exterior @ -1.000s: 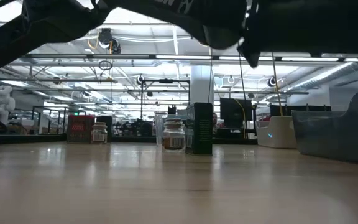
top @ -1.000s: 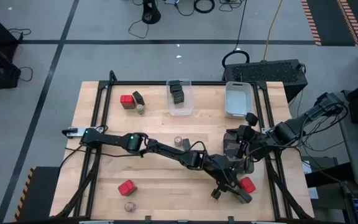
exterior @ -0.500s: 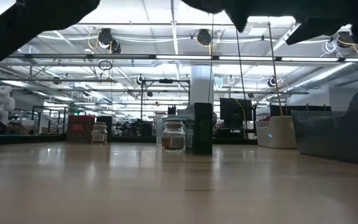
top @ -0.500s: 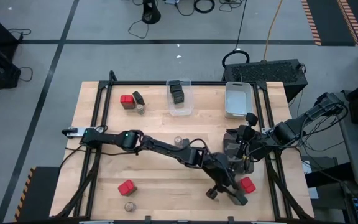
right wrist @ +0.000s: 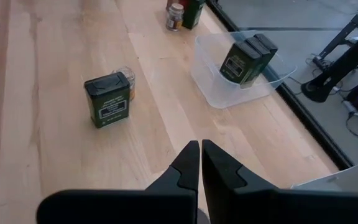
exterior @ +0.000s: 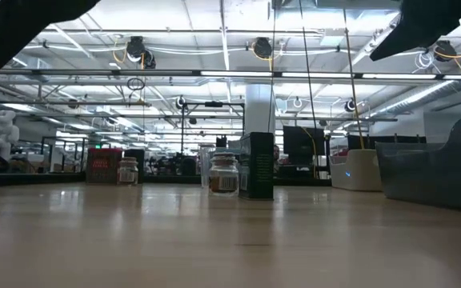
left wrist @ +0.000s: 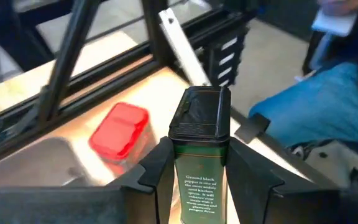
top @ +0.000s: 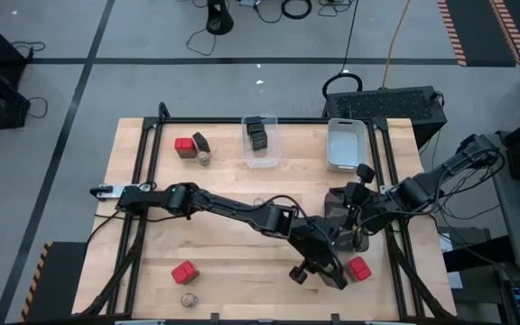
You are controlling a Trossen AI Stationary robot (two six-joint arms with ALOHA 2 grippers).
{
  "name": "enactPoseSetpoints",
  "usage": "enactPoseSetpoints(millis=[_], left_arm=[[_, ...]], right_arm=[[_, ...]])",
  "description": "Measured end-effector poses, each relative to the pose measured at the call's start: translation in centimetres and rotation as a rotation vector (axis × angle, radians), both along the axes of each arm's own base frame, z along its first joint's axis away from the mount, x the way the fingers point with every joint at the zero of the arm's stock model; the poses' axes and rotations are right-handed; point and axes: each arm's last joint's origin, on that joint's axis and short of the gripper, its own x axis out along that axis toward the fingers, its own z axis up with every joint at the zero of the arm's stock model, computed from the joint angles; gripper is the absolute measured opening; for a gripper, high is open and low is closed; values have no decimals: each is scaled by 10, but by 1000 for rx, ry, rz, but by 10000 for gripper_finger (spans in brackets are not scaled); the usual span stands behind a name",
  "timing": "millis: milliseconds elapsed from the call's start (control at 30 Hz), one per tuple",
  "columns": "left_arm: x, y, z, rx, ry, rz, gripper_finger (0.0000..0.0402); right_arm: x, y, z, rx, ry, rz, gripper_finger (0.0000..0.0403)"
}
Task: Sort spices by type
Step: Put the black seasoning can into the transparent bin
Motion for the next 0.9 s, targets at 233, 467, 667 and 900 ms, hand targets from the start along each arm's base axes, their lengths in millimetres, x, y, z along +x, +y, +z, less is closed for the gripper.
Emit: enactPoseSetpoints(millis=[233,467,667,900], left_arm=[[-23,20,5,49,84,111,125],[-81,55,22,18,-48,330,125],[-141,84,47,79,-174,562,125],[-187,130,55,135,-220,743,125]], right_arm=[[2,5,-4,-13,12,1,0],[1,6,-4,0,7,-9,0],[2,6,-5,5,7,-17,0],[3,6,-4,19,-14,-25,0]])
